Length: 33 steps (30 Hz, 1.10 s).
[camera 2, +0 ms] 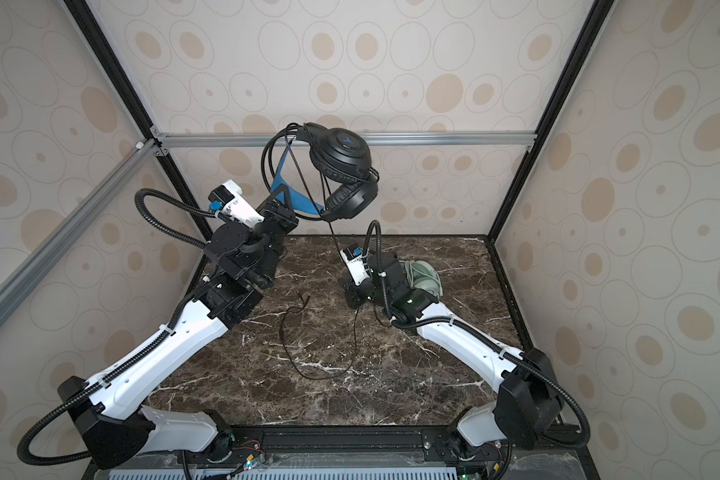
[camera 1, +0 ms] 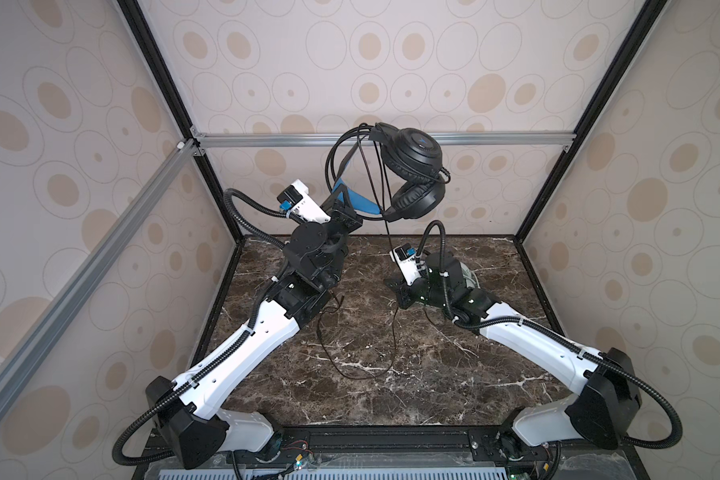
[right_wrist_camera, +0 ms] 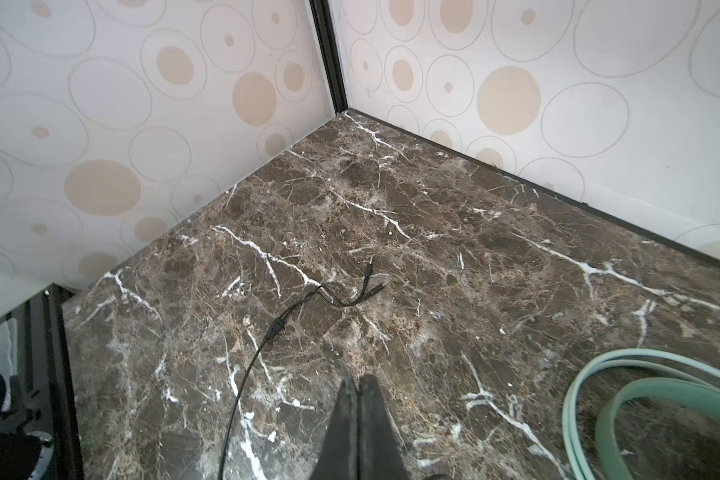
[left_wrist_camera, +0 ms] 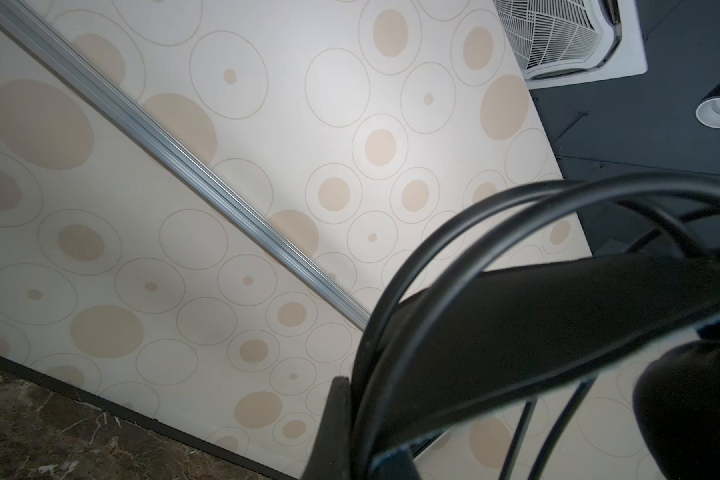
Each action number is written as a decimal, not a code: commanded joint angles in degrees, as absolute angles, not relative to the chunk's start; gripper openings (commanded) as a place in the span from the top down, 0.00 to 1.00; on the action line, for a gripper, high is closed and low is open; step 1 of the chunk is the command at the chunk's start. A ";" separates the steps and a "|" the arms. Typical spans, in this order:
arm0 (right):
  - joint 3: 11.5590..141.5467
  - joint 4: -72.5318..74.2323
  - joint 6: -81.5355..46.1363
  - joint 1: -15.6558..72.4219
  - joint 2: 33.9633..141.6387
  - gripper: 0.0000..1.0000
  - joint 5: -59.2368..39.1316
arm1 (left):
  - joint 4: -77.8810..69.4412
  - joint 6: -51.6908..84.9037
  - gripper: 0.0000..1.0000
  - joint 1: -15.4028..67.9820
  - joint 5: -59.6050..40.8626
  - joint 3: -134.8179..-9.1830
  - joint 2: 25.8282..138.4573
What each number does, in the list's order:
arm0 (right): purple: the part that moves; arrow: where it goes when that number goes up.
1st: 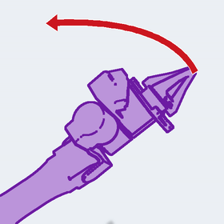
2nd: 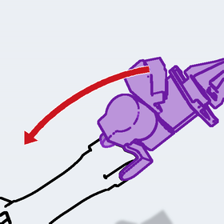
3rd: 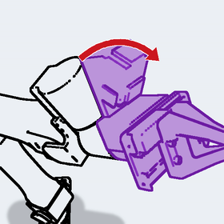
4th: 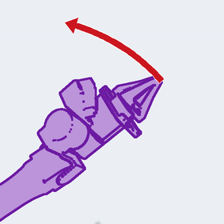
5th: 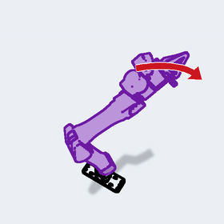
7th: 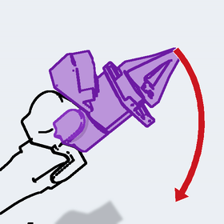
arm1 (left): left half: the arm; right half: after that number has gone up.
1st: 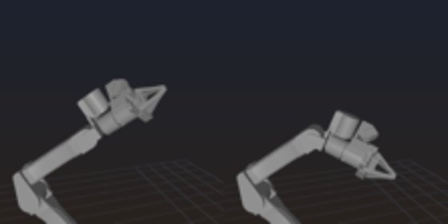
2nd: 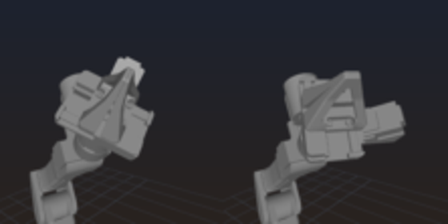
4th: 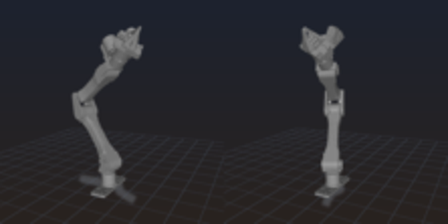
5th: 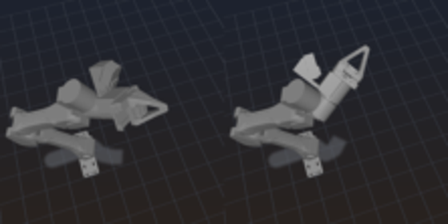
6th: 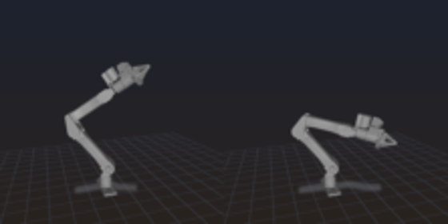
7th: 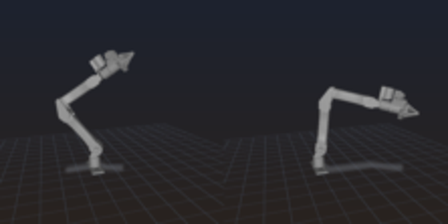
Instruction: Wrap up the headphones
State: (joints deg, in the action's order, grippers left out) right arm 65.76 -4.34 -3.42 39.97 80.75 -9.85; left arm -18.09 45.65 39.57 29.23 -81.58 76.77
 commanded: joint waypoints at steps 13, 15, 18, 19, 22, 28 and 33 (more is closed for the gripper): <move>68.29 -18.49 12.75 52.54 72.49 1.00 1.82 | -17.14 39.05 1.00 38.83 43.82 -82.90 76.05; 69.28 -20.18 14.28 54.15 72.04 1.00 3.21 | -16.45 38.28 1.00 38.81 45.14 -82.16 76.00; 70.41 -21.78 15.93 56.31 71.42 1.00 4.89 | -14.66 37.41 1.00 38.78 46.39 -80.89 75.86; 70.98 -22.38 16.33 57.00 71.30 1.00 5.47 | -14.14 37.20 1.00 38.80 46.76 -80.64 75.98; 72.10 -23.37 16.94 58.10 71.05 1.00 6.45 | -12.84 36.17 1.00 38.83 47.87 -79.91 76.29; 75.46 -25.43 18.01 59.18 71.51 1.00 7.88 | -10.93 34.40 1.00 38.84 49.11 -77.93 76.50; 79.49 -28.44 19.41 59.29 72.94 1.00 10.52 | -6.19 30.24 1.00 38.84 49.32 -77.39 76.76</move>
State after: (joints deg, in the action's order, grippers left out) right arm 76.62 -25.47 17.30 58.61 72.55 8.91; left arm -5.37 32.03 39.27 46.46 -76.47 77.25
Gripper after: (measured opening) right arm 0.043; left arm 0.075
